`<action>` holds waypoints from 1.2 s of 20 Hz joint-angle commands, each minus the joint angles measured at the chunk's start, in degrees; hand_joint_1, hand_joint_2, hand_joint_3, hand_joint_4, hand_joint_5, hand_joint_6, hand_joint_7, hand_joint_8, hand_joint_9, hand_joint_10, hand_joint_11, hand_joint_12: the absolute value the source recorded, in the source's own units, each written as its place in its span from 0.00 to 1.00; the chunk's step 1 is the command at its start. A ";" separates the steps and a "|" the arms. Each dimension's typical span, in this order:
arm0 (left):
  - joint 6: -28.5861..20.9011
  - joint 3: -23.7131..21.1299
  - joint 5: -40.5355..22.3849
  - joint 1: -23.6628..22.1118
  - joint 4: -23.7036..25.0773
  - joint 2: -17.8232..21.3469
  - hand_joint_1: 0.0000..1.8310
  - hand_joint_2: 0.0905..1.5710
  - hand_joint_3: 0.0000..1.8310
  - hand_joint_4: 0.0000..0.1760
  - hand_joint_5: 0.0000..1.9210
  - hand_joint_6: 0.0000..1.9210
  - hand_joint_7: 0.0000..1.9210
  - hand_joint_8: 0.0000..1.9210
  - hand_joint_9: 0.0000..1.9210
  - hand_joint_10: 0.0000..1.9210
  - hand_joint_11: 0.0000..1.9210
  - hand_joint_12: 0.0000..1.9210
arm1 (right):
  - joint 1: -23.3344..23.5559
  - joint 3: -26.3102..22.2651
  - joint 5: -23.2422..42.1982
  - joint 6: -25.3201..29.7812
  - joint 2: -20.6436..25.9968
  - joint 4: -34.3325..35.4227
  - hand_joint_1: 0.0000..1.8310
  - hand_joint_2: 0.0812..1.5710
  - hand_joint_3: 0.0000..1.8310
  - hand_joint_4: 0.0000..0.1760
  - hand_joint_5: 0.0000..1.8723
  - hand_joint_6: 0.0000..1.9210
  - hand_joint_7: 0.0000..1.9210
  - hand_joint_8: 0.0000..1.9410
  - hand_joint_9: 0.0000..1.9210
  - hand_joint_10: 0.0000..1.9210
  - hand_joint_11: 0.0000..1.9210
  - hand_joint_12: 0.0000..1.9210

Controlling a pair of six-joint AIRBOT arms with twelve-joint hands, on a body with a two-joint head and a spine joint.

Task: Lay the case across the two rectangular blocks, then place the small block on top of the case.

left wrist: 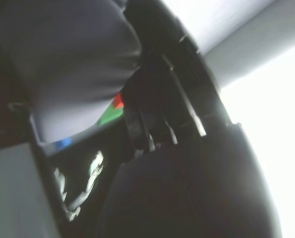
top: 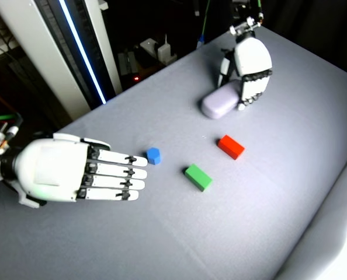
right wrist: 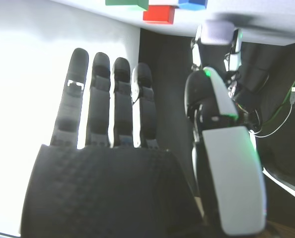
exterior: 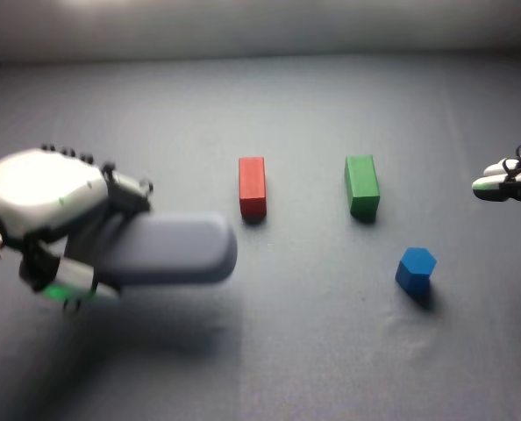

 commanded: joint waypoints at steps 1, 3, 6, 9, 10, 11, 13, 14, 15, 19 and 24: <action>-0.82 0.26 -10.22 -1.87 0.97 0.32 0.75 0.65 0.00 0.00 0.50 0.49 0.60 0.35 0.57 0.47 0.48 0.59 | 0.43 0.05 6.70 0.38 0.02 1.83 0.37 0.82 0.00 0.00 0.21 0.00 0.19 0.00 0.18 0.00 0.02 0.43; -0.88 0.46 -11.28 -4.89 2.53 -0.48 0.71 0.65 0.00 0.00 0.52 0.45 0.62 0.36 0.57 0.40 0.47 0.63 | 0.43 0.05 6.70 0.38 -0.03 1.83 0.36 0.82 0.00 0.00 0.21 0.00 0.19 0.00 0.19 0.00 0.01 0.48; -0.90 3.17 -10.56 -10.01 3.31 -4.36 0.70 0.65 0.00 0.00 0.51 0.49 0.65 0.32 0.61 0.34 0.51 0.67 | 0.43 0.16 6.70 0.38 -0.22 1.83 0.40 0.82 0.00 0.00 0.21 0.00 0.19 0.00 0.18 0.00 0.00 0.49; -0.90 6.79 -6.70 -15.07 4.46 -9.23 0.69 0.66 0.00 0.00 0.51 0.47 0.61 0.42 0.59 0.35 0.47 0.69 | 0.44 0.40 6.70 0.38 -0.56 1.83 0.39 0.82 0.00 0.00 0.22 0.00 0.20 0.00 0.19 0.00 0.00 0.50; -0.90 7.88 -5.40 -16.42 4.87 -10.52 0.75 0.65 0.00 0.00 0.51 0.45 0.61 0.36 0.56 0.52 0.48 0.65 | 0.44 0.42 6.70 0.38 -0.56 1.77 0.37 0.82 0.00 0.00 0.22 0.00 0.20 0.00 0.20 0.00 0.01 0.50; -0.90 9.61 -2.87 -18.52 5.66 -12.43 0.76 0.66 0.00 0.00 0.50 0.45 0.60 0.39 0.52 0.58 0.47 0.63 | 0.44 0.44 6.70 0.38 -0.58 1.73 0.38 0.82 0.00 0.00 0.22 0.00 0.21 0.00 0.20 0.00 0.01 0.51; -0.90 12.15 0.84 -21.26 6.73 -15.55 0.76 0.66 0.00 0.00 0.52 0.42 0.60 0.38 0.53 0.59 0.46 0.66 | 0.47 0.52 6.70 0.38 -0.64 1.65 0.38 0.81 0.00 0.00 0.23 0.00 0.22 0.00 0.20 0.00 0.00 0.52; -0.90 13.34 2.37 -21.94 6.81 -16.80 0.76 0.66 0.00 0.00 0.51 0.45 0.59 0.40 0.52 0.58 0.46 0.64 | 0.59 0.63 6.70 0.38 -0.70 1.53 0.38 0.81 0.00 0.00 0.25 0.00 0.24 0.00 0.22 0.00 0.02 0.52; -0.90 14.72 4.04 -22.53 6.79 -18.22 0.76 0.66 0.00 0.00 0.51 0.46 0.59 0.39 0.52 0.57 0.45 0.63 | 0.70 0.69 6.70 0.38 -0.77 1.46 0.37 0.81 0.00 0.00 0.26 0.00 0.25 0.00 0.24 0.00 0.04 0.50; -0.57 19.05 8.71 -23.99 6.00 -22.74 0.72 0.65 0.00 0.00 0.58 0.28 0.59 0.49 0.54 0.53 0.47 0.69 | 0.82 0.88 6.70 0.44 -1.02 1.25 0.36 0.82 0.00 0.00 0.33 0.01 0.30 0.01 0.30 0.01 0.11 0.50; 1.16 22.66 12.23 -24.28 2.97 -25.93 0.71 0.65 0.00 0.00 0.60 0.25 0.59 0.50 0.55 0.45 0.44 0.73 | 0.85 1.04 6.66 0.49 -1.15 1.14 0.37 0.82 0.00 0.00 0.35 0.00 0.33 0.00 0.33 0.00 0.14 0.47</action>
